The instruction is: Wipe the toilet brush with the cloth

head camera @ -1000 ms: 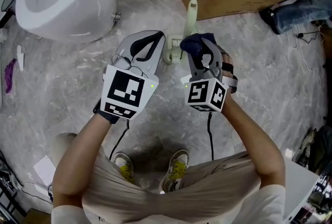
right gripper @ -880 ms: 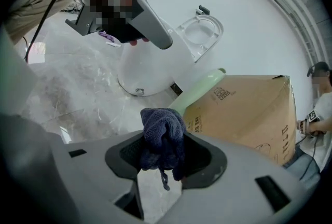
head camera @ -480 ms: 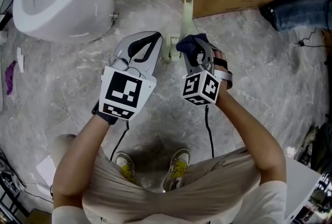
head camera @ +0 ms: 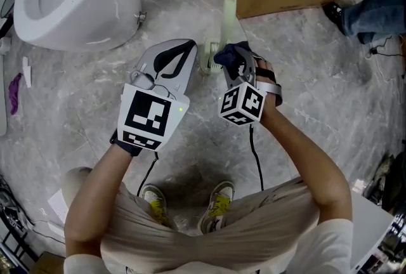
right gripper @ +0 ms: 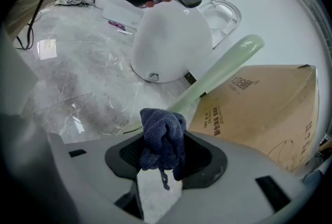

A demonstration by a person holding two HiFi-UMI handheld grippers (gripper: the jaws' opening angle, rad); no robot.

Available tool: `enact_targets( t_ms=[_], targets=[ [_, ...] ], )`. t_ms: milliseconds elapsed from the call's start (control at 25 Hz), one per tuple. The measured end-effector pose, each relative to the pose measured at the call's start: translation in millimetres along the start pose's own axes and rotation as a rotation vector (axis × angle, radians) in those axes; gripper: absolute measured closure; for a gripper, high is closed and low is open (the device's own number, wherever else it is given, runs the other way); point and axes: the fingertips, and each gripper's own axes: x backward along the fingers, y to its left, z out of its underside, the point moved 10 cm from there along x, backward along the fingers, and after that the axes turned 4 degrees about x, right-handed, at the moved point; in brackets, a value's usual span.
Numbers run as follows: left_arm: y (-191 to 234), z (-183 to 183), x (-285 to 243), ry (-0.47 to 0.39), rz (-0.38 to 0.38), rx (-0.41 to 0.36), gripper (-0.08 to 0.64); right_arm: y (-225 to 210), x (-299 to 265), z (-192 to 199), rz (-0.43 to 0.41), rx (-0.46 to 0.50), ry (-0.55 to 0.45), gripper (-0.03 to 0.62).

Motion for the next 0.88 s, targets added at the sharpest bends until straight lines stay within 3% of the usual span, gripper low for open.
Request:
enact_targets(
  t_ms=[240,400,520,880],
  targets=[
    [-0.1,3.1,17.4,-0.017,-0.029,-0.015,0.558,8.9,-14.1,7.3,-0.028,0.017,0.003,0.408],
    [5.9,8.3,26.6,-0.01,-0.063,0.026,0.558,15.5,-27.0,11.7,-0.065,0.006,0.022,0.407],
    [2.0,16.2,30.0,0.026,-0.051,0.047,0.558,20.5,-37.2,15.3,-0.093,-0.004,0.047,0.407],
    [0.3,27.2,37.1,0.061,-0.032,0.055,0.558,31.1,-57.2,9.3,-0.099,0.093,0.095,0.405]
  ],
)
